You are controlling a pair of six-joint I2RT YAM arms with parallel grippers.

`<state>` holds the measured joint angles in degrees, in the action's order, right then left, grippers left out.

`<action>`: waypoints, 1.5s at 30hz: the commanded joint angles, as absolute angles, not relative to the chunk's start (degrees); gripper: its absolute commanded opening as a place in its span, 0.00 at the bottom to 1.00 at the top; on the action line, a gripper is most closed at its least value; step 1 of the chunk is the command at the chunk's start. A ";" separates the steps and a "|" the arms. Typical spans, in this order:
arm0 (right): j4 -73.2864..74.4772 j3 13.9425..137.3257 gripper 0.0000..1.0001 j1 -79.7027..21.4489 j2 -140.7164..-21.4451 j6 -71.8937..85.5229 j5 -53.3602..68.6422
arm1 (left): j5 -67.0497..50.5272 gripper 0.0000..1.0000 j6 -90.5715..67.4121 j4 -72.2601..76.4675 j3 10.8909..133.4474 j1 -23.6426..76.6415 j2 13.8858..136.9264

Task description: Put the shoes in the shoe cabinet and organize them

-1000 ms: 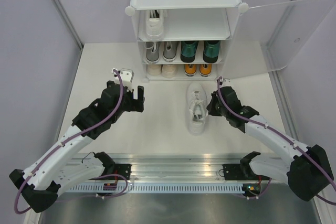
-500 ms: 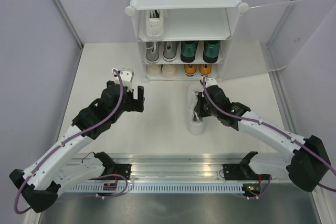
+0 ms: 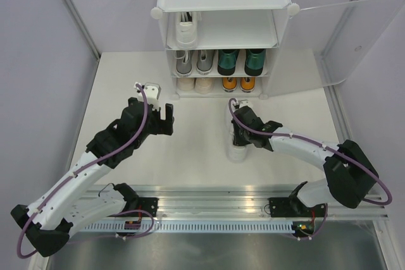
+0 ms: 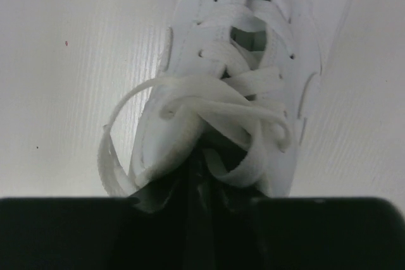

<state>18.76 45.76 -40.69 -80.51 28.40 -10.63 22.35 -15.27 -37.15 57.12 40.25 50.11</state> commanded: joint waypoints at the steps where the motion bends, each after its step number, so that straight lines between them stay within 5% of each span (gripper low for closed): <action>1: 18.63 47.20 0.28 -40.52 -81.74 27.51 -12.57 | 21.97 0.95 -13.71 -35.33 57.39 40.25 49.13; 4: 19.42 47.81 0.41 -40.60 -80.16 27.42 -12.74 | 21.88 0.95 -13.80 -35.33 57.48 40.25 49.04; 8: 22.32 49.83 0.48 -40.52 -76.39 27.51 -13.80 | 21.62 0.95 -13.80 -35.25 57.48 40.25 48.87; 27: 31.29 55.81 0.42 -40.78 -67.32 27.07 -14.86 | 21.71 0.95 -13.80 -35.25 57.48 40.25 48.96; 45: 27.95 59.59 0.39 -49.39 -78.65 24.79 -20.65 | 21.88 0.95 -13.71 -35.24 57.39 40.25 49.13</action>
